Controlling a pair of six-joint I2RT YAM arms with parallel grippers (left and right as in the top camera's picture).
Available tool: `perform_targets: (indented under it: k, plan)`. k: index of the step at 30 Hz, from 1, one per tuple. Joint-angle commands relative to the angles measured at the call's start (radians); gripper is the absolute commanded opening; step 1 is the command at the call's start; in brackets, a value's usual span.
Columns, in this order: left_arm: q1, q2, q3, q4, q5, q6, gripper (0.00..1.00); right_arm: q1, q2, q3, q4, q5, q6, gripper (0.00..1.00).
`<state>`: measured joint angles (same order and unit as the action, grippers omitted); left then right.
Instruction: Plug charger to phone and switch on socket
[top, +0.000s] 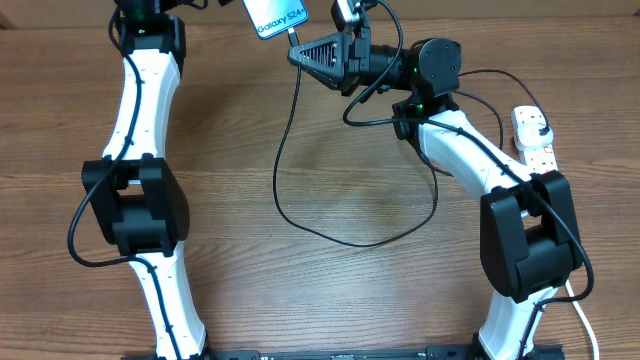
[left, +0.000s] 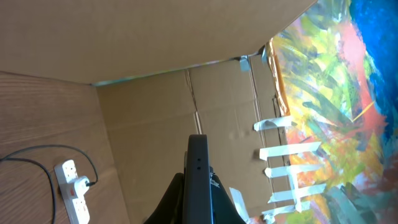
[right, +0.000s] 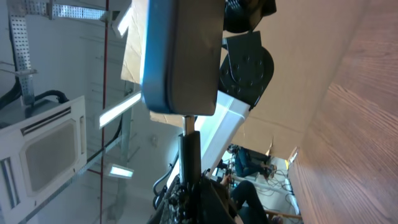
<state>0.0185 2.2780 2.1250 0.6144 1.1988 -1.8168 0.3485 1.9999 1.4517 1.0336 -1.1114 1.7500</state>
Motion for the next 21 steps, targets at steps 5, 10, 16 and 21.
perform_targets:
  k: [5,10,16,21]
  plan:
    - [-0.014,-0.038,0.018,0.008,0.007,-0.016,0.04,0.000,-0.023,0.016,0.008,0.007,-0.003,0.04]
    - [-0.016,-0.038,0.018,0.008,0.023,-0.016,0.04,0.000,-0.023,0.016,0.005,0.007,-0.004,0.04]
    - [-0.021,-0.038,0.018,0.008,0.019,-0.016,0.04,0.006,-0.023,0.016,0.005,0.006,-0.004,0.04]
    - [-0.021,-0.038,0.018,0.008,0.018,-0.016,0.04,0.011,-0.023,0.014,-0.072,-0.002,-0.049,0.04]
